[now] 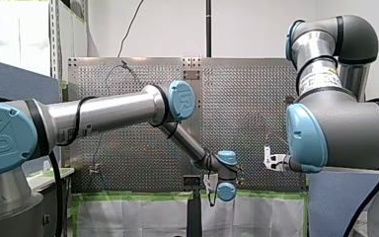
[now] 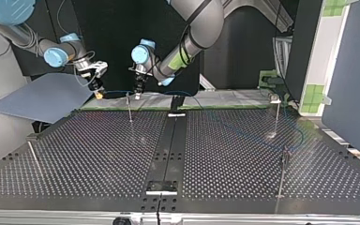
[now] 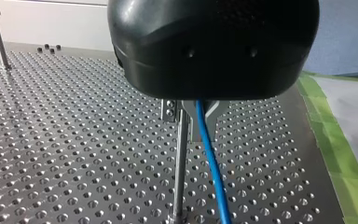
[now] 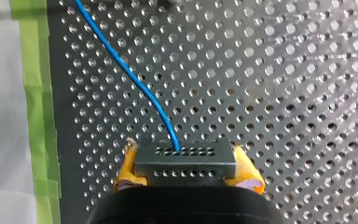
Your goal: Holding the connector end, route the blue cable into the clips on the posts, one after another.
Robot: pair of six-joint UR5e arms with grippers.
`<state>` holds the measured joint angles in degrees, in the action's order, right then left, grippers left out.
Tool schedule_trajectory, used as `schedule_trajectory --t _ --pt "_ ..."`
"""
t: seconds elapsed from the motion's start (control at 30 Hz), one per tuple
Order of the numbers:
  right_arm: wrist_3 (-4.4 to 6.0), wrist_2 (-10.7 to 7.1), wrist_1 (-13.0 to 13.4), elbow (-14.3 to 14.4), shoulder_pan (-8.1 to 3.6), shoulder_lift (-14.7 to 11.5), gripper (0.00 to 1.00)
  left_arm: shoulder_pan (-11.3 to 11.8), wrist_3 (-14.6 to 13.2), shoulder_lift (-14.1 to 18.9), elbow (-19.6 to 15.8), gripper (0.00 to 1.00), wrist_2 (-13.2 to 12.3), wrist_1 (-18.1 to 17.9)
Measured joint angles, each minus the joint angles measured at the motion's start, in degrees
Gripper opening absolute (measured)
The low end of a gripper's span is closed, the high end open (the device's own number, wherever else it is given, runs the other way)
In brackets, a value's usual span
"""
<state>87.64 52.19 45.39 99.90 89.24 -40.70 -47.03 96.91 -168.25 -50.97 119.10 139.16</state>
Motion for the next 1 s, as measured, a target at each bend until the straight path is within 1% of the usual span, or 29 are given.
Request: schedule_trajectory --t 0.07,0.2,0.4,0.53,0.7,0.8,0.87,0.93,1.0 --pt "0.48 0.64 0.12 -0.01 0.1 -0.07 0.0 0.04 0.3 0.0 0.0 0.0 -0.35 0.02" --pt "1.13 1.07 0.37 -0.01 0.41 -0.1 0.0 0.08 1.0 0.0 0.0 0.0 -1.15 -0.06" --pt "1.8 1.04 0.83 0.0 1.34 -0.06 0.0 0.49 2.0 0.0 0.01 0.0 -1.82 -0.23" --pt "2.61 0.88 1.36 -0.04 2.03 -0.07 0.0 0.78 2.62 0.0 0.01 0.0 -1.94 -0.17" --pt "3.26 0.88 1.7 -0.03 2.37 -0.06 0.0 0.88 2.77 0.0 0.02 0.0 -2.04 0.31" --pt "3.97 0.99 2.26 -0.03 2.46 -0.05 0.0 1.1 2.95 0.0 0.02 0.0 -2.41 0.34" --pt "4.71 1.09 2.95 -0.02 2.55 -0.04 0.0 1.29 3.3 0.01 0.02 0.0 -2.75 0.22" --pt "5.36 1.18 3.53 -0.01 2.6 -0.01 0.0 1.45 3.99 0.0 0.02 0.0 -3.18 -0.04" --pt "5.74 1.22 3.92 -0.01 2.65 0.01 0.0 1.52 4.84 0.0 0.02 0.0 -3.46 -0.42"
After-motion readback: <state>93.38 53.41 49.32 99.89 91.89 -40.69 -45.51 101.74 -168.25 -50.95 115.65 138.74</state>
